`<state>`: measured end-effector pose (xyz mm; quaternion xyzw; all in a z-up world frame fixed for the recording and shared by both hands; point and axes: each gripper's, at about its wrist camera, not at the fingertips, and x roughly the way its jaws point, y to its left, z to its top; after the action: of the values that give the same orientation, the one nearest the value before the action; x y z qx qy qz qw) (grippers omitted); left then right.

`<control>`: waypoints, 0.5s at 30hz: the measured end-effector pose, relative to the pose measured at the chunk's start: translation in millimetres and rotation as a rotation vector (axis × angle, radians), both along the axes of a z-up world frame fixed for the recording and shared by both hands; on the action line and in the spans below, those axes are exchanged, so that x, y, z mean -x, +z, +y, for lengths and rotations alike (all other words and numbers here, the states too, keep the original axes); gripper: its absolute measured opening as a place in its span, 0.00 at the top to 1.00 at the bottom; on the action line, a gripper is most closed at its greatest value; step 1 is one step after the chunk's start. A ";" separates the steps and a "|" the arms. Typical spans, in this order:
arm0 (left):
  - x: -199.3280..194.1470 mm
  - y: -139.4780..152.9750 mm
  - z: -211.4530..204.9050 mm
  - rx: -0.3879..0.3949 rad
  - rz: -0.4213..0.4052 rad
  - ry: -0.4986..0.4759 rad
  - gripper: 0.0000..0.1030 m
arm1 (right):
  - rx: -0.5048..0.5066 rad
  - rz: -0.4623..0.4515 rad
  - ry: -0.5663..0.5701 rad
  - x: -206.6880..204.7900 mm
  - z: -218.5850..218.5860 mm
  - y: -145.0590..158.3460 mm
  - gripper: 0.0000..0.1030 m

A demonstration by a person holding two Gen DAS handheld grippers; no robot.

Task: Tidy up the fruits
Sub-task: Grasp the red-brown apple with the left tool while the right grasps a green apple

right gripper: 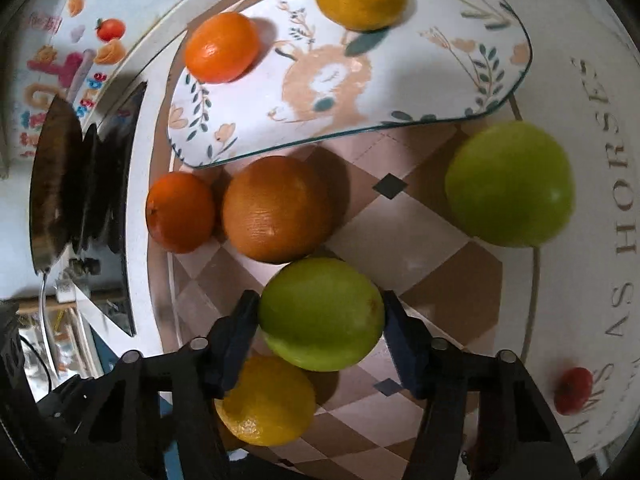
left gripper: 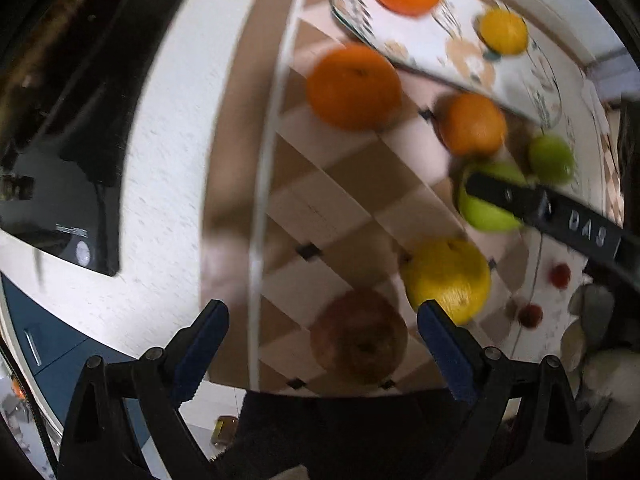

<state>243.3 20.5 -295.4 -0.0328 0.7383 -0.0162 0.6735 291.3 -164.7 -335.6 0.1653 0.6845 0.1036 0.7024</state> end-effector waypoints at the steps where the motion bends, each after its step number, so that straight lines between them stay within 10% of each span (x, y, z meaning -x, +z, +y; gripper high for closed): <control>1: 3.7 -2.5 -3.7 -0.002 0.009 -0.020 0.06 | 0.018 -0.005 0.011 2.7 0.7 0.7 0.39; 10: 33.1 -33.0 -32.6 0.024 0.079 -0.145 0.06 | 0.044 0.039 0.014 32.5 -24.5 4.2 0.39; 15: 36.8 -38.3 -41.2 0.041 0.068 -0.162 0.36 | 0.036 0.055 -0.006 46.2 -35.8 3.0 0.39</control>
<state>206.4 -20.7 -333.6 0.0126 0.7607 -0.0845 0.6435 245.2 -200.6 -332.6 0.1577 0.7049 0.0846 0.6864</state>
